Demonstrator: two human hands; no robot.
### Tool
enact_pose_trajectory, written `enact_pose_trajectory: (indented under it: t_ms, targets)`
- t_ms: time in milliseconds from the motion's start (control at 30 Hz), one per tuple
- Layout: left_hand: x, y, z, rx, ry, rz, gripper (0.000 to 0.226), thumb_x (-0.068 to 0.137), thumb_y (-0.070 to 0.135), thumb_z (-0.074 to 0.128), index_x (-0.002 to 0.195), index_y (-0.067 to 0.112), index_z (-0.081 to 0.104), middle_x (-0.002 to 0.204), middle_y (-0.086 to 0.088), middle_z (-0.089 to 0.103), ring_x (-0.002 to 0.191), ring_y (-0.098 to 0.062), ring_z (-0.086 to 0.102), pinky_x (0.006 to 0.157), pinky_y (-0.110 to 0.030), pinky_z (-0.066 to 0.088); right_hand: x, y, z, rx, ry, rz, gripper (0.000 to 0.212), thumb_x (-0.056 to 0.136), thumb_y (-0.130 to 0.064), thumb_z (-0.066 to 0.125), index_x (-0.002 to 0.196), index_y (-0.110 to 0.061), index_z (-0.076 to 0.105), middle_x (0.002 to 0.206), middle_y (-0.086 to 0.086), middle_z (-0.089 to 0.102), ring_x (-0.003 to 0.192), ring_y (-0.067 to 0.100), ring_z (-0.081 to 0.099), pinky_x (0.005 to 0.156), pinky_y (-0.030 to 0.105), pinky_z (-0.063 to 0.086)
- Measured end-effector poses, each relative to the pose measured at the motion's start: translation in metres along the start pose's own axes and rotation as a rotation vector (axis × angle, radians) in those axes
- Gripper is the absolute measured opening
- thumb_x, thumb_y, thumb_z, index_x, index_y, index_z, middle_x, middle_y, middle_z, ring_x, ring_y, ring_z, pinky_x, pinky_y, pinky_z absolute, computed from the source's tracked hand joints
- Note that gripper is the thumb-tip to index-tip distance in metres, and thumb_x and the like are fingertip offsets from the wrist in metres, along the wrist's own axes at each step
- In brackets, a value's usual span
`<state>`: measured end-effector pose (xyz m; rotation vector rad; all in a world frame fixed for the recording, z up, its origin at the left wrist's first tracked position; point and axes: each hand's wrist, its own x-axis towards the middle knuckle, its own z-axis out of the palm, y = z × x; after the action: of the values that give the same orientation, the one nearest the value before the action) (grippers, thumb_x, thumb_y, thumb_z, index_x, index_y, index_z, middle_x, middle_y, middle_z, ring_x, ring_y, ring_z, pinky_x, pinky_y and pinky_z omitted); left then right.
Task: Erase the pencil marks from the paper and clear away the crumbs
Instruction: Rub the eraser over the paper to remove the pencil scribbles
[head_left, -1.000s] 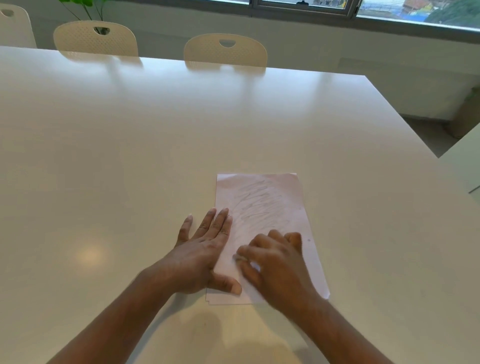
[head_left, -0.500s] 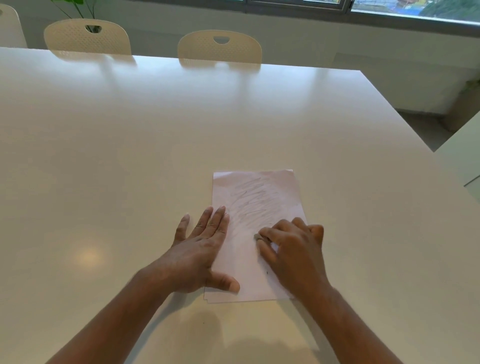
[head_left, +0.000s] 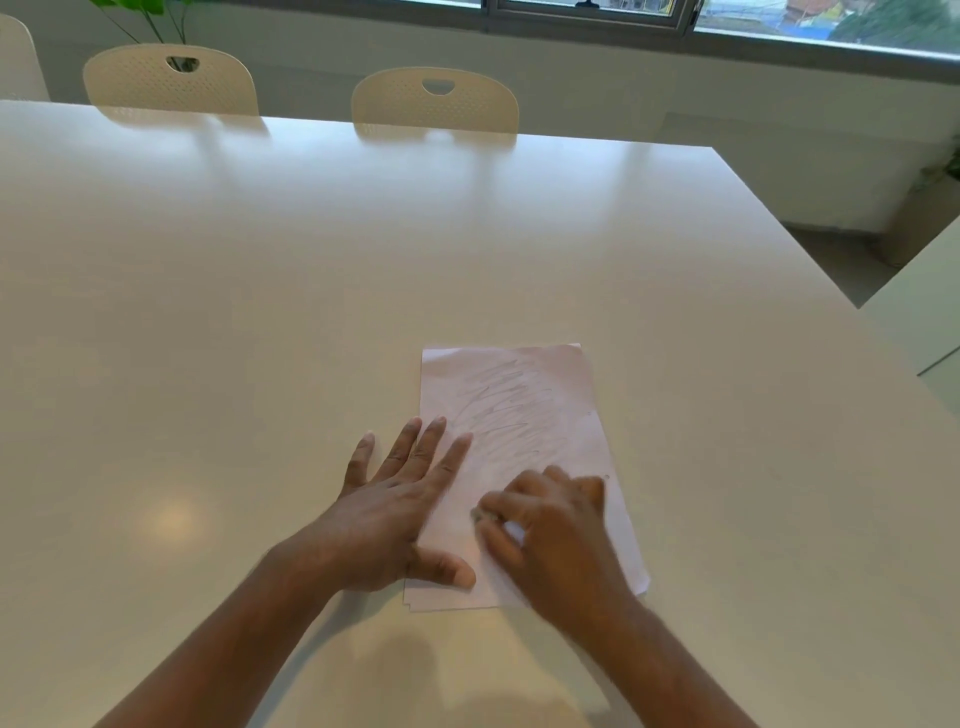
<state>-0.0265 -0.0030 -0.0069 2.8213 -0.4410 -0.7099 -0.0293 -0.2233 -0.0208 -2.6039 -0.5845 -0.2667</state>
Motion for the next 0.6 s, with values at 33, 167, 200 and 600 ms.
enact_pose_trajectory:
  t_ms: [33,167,200,600]
  targets:
    - [0.0,0.0,0.0,-0.002,-0.006,0.006,0.129,0.072,0.099,0.048,0.15,0.048,-0.041,0.155,0.009,-0.056,0.139,-0.008,-0.056,0.12,-0.056,-0.03,-0.006,-0.006,0.002,0.01,-0.033,-0.042,0.018,0.094,-0.047,0.061,0.094,-0.037,0.077,0.085,-0.017,0.066,0.084,0.009,0.056,0.075,0.04,0.03]
    - [0.001,-0.001,-0.001,-0.006,-0.011,0.01,0.122,0.071,0.1,0.049,0.152,0.057,-0.033,0.155,0.007,-0.057,0.139,-0.009,-0.057,0.118,-0.057,-0.031,0.007,0.013,-0.005,-0.111,0.068,0.044,0.017,0.093,-0.047,0.063,0.092,-0.038,0.077,0.083,-0.015,0.068,0.082,0.013,0.059,0.074,0.039,0.028]
    - [0.001,-0.002,0.0,-0.008,-0.005,0.011,0.123,0.071,0.1,0.049,0.152,0.057,-0.032,0.155,0.007,-0.056,0.139,-0.009,-0.057,0.118,-0.057,-0.031,0.01,0.017,-0.008,-0.127,0.102,0.093,0.017,0.092,-0.046,0.063,0.091,-0.037,0.078,0.084,-0.014,0.069,0.083,0.014,0.06,0.074,0.039,0.028]
    - [0.002,-0.003,0.001,-0.01,-0.001,0.008,0.123,0.071,0.1,0.05,0.153,0.056,-0.031,0.156,0.007,-0.055,0.139,-0.008,-0.056,0.119,-0.057,-0.031,-0.004,0.02,-0.019,-0.145,0.104,0.052,0.014,0.092,-0.042,0.065,0.086,-0.035,0.075,0.08,-0.015,0.065,0.08,0.013,0.058,0.075,0.039,0.028]
